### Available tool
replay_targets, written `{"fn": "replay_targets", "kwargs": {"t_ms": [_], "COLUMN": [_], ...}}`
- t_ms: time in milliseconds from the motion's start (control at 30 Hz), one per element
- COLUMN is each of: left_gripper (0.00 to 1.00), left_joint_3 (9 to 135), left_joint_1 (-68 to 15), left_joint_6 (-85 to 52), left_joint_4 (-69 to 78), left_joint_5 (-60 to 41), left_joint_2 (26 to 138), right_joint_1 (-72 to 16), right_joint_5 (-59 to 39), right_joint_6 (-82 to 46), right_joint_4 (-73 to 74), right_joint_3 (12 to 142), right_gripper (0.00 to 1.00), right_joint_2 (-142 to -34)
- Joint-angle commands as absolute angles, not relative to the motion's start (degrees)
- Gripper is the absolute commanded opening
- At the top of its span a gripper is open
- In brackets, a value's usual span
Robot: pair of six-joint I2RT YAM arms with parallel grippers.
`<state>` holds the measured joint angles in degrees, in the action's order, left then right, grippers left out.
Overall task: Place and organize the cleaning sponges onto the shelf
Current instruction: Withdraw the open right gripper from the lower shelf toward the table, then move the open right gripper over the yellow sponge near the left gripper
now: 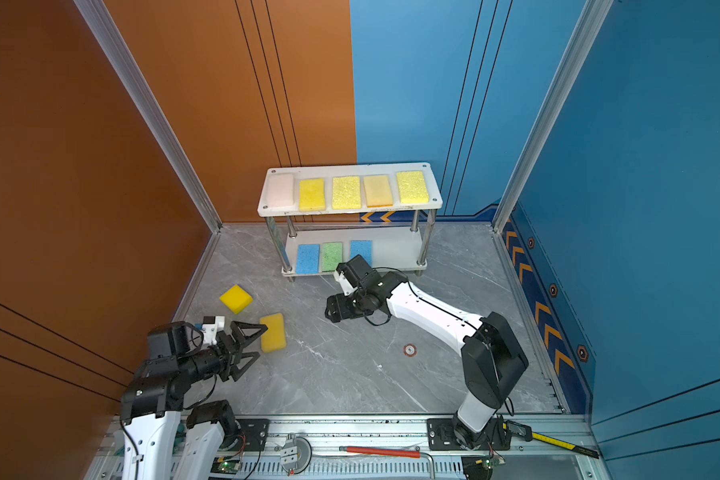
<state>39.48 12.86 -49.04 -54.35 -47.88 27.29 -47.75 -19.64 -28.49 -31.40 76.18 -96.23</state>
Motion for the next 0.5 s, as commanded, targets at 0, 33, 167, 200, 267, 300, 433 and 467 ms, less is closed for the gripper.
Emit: {"fn": "replay_targets", "kwargs": {"t_ms": [0,33,167,200,267,300,433,467], "left_gripper": [0.98,0.98,0.98,0.98,0.98,0.98,0.98,0.98], "left_joint_3": [43.6,44.6,48.5,49.2,50.0,50.2,51.3,51.5], "left_joint_1": [13.4,13.4,13.4,13.3,13.3,13.2,13.0,12.9], "left_joint_6": [-43.9,-43.0,-39.0,-38.4,-37.8,-37.9,-38.1,-38.0], "left_joint_4": [-59.8,-60.9,-65.6,-66.8,-68.4,-69.0,-71.1,-71.7], "left_joint_5": [-44.3,-43.6,-41.8,-41.7,-41.9,-42.1,-42.0,-41.8], "left_joint_2": [26.2,26.1,25.8,25.8,25.5,25.2,24.0,23.8], "right_joint_1": [-52.9,-53.9,-57.6,-58.4,-59.5,-59.9,-60.3,-60.4], "right_joint_5": [-23.9,-24.0,-24.6,-24.6,-24.3,-23.9,-23.8,-23.8], "right_joint_6": [-35.0,-36.2,-39.8,-40.1,-40.6,-40.8,-41.7,-41.8], "right_joint_4": [-28.3,-27.5,-25.0,-25.0,-25.0,-25.0,-24.9,-24.9], "right_joint_3": [77.4,78.1,82.4,84.1,86.7,87.9,92.2,93.4], "right_gripper": [0.78,0.78,0.78,0.78,0.78,0.78,0.77,0.77], "right_joint_2": [-99.1,-100.2,-107.0,-108.8,-112.0,-113.5,-118.4,-120.6]}}
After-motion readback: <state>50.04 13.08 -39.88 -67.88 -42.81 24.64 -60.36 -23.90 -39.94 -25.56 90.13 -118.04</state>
